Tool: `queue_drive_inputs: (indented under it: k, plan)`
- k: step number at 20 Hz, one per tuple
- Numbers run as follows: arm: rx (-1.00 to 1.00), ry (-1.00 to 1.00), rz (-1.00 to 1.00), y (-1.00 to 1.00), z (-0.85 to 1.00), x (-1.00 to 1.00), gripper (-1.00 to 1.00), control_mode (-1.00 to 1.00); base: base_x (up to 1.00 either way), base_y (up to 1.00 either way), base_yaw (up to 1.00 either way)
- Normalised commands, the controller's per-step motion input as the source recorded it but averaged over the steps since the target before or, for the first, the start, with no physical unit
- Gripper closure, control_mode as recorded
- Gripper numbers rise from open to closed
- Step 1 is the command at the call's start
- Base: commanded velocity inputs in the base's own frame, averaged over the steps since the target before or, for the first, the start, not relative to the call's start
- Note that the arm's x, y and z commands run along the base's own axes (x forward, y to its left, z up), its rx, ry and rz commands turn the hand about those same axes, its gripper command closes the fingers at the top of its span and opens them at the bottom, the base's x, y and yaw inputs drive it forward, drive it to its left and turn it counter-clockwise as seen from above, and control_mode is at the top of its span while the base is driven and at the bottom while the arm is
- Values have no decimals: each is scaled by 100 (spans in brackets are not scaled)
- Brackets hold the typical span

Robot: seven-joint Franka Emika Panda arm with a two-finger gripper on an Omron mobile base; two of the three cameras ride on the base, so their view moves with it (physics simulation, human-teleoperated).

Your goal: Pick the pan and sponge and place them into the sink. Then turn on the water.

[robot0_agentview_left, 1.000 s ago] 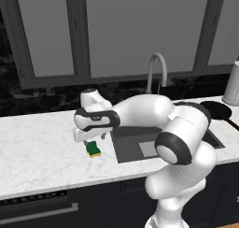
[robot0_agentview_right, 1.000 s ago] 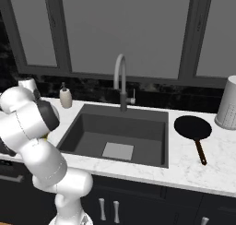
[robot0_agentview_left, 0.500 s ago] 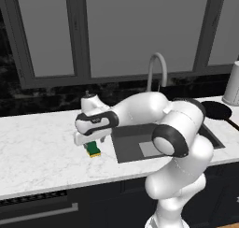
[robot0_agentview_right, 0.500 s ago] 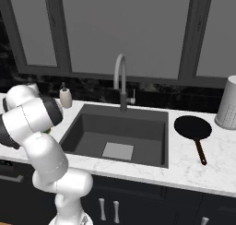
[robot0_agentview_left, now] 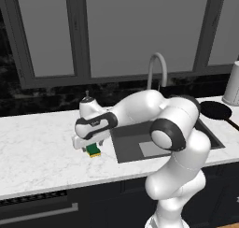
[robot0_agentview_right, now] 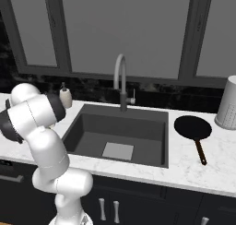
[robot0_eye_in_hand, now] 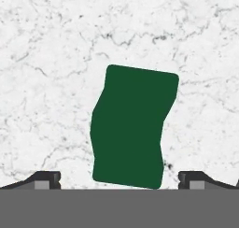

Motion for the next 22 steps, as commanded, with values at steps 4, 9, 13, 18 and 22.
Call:
queue_drive_inputs:
  k: [4, 9, 13, 18, 22]
  plan:
    - [0, 0, 0, 0, -17, 2, -100, -100, 0, 0, 0]
    - [0, 0, 0, 0, -17, 0, -100, -100, 0, 0, 0]
    - [0, 0, 0, 0, -18, 0, -100, -100, 0, 0, 0]
    - [0, 0, 0, 0, -18, 0, -100, -100, 0, 0, 0]
    - [0, 0, 0, 8, -23, 0, 100, -100, 0, 0, 0]
